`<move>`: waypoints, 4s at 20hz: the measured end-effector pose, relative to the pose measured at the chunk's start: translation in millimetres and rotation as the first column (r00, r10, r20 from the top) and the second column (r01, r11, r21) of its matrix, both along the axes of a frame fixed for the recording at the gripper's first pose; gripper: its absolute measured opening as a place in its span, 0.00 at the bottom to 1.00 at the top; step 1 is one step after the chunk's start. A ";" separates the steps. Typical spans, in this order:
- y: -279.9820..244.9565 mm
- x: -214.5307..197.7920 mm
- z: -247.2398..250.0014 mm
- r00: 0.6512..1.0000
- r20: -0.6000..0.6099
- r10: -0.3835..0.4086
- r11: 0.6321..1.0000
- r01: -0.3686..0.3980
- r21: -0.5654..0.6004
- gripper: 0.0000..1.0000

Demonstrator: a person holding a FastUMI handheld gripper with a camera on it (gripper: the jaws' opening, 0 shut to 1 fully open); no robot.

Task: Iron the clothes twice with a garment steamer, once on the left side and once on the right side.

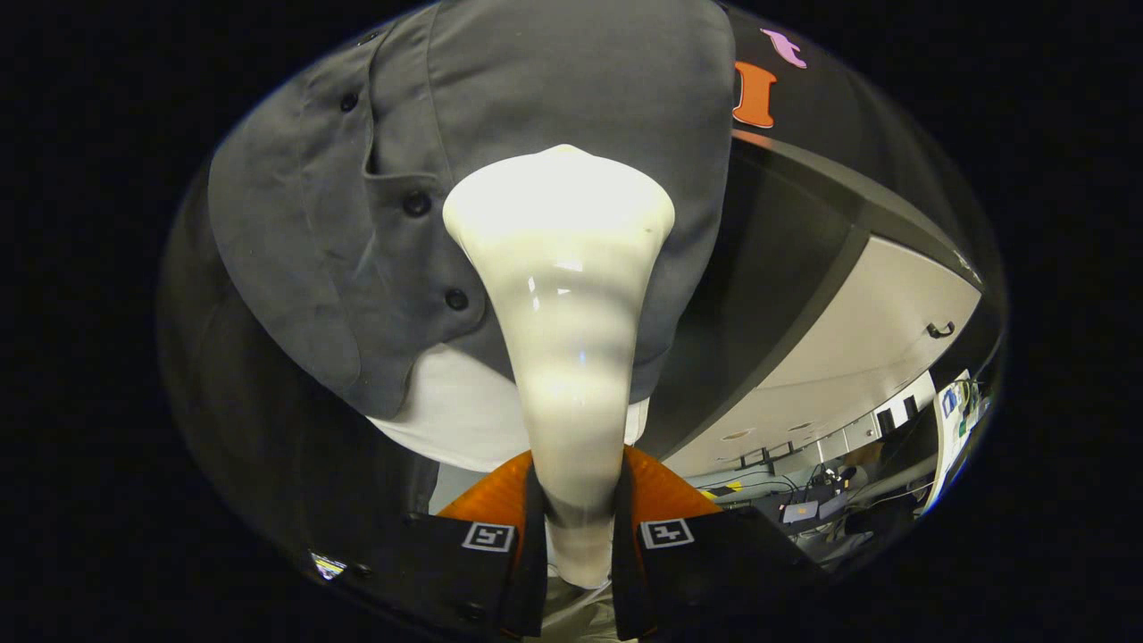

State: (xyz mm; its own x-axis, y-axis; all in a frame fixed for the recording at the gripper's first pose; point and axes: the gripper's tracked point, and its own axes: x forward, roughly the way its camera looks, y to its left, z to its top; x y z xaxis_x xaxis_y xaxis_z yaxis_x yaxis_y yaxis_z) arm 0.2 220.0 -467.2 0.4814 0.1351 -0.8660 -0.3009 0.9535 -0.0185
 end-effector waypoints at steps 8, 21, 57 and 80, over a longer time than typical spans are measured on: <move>-9.6 -22.0 -44.7 0.997 -0.080 -0.009 0.999 0.006 -0.033 0.38; -11.1 -38.4 23.1 1.000 -0.012 -0.017 1.000 0.017 -0.006 0.37; 251.3 -0.8 268.7 0.897 0.373 0.235 0.955 -0.285 0.084 0.37; 205.9 -40.4 137.0 0.951 0.168 0.261 0.964 -0.264 -0.003 0.37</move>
